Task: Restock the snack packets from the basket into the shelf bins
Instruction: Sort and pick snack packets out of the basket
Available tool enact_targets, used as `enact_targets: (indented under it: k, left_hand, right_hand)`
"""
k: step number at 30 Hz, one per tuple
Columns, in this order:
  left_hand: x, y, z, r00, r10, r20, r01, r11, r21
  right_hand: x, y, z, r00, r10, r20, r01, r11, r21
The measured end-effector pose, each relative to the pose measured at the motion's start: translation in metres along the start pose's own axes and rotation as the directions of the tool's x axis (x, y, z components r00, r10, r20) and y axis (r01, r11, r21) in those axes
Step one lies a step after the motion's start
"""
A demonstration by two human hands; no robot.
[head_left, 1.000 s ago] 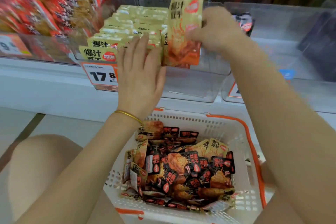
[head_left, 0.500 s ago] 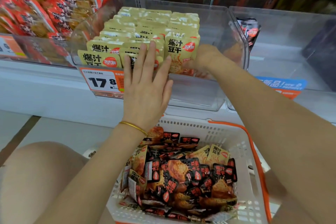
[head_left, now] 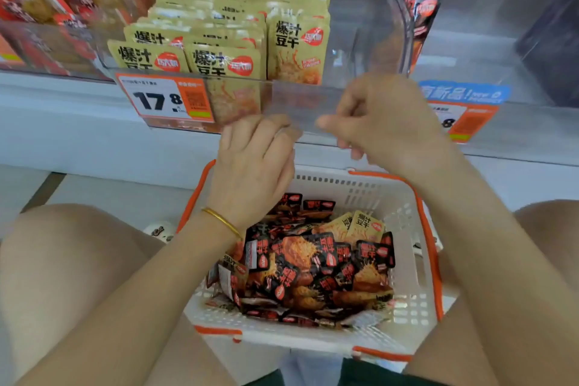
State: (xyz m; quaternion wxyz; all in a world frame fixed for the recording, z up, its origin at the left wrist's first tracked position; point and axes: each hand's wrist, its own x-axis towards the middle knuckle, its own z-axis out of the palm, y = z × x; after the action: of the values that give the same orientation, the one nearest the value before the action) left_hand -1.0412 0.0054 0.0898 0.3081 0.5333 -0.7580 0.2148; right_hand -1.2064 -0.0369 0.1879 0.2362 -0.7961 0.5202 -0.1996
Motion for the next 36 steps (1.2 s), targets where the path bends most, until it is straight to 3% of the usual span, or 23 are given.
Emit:
enact_targets:
  k: [1,3,5,10,14,16,18,20,24,28,31,34,36]
  left_hand:
    - [-0.007,0.001,0.006,0.996,0.017,0.084,-0.016,1.0,-0.021]
    - [-0.017,0.003,0.019,0.973,0.018,0.232,-0.007,0.999,-0.047]
    - [-0.022,0.005,0.029,0.945,-0.003,0.327,0.024,0.998,-0.06]
    - [-0.029,0.001,0.035,0.896,-0.039,0.442,0.086,0.993,-0.087]
    - [-0.031,-0.002,0.04,0.867,-0.027,0.498,0.089,0.991,-0.101]
    - [-0.032,0.002,0.046,0.842,-0.02,0.54,0.107,0.986,-0.131]
    - [-0.032,0.005,0.051,0.823,-0.01,0.568,0.113,0.982,-0.148]
    - [-0.032,0.008,0.054,0.806,-0.002,0.591,0.117,0.981,-0.156]
    - [-0.035,0.008,0.056,0.781,-0.008,0.624,0.151,0.973,-0.176]
    - [-0.037,0.009,0.057,0.763,-0.009,0.646,0.15,0.975,-0.163]
    - [-0.035,0.015,0.061,0.733,-0.001,0.68,0.159,0.972,-0.171]
    - [-0.024,0.027,0.062,0.645,-0.016,0.764,0.228,0.958,-0.172]
    - [-0.016,0.039,0.062,0.598,-0.029,0.801,0.284,0.942,-0.178]
  right_hand:
    - [-0.014,0.014,0.018,0.987,0.056,0.148,-0.056,0.998,-0.006]
    - [-0.026,0.051,0.063,0.896,0.187,0.402,-0.177,0.982,-0.06]
    - [-0.03,0.092,0.115,0.805,0.282,0.522,-0.252,0.959,-0.129]
    - [-0.05,0.164,0.188,0.748,0.485,0.454,-0.387,0.874,-0.295]
    - [-0.06,0.192,0.21,0.717,0.564,0.41,-0.501,0.825,-0.26]
    - [-0.06,0.196,0.219,0.637,0.63,0.444,-0.632,0.756,-0.166]
    - [-0.06,0.197,0.229,0.5,0.69,0.523,-0.806,0.592,-0.01]
    - [-0.063,0.199,0.239,0.445,0.708,0.548,-0.868,0.491,0.07]
    - [-0.068,0.204,0.25,0.471,0.736,0.486,-0.847,0.531,0.017]
    - [-0.067,0.201,0.246,0.581,0.701,0.413,-0.78,0.624,0.038]
    - [-0.058,0.193,0.221,0.68,0.601,0.419,-0.706,0.691,0.154]
    - [-0.047,0.181,0.172,0.795,0.434,0.423,-0.539,0.826,0.165]
    - [-0.045,0.173,0.131,0.846,0.34,0.411,-0.458,0.859,0.231]
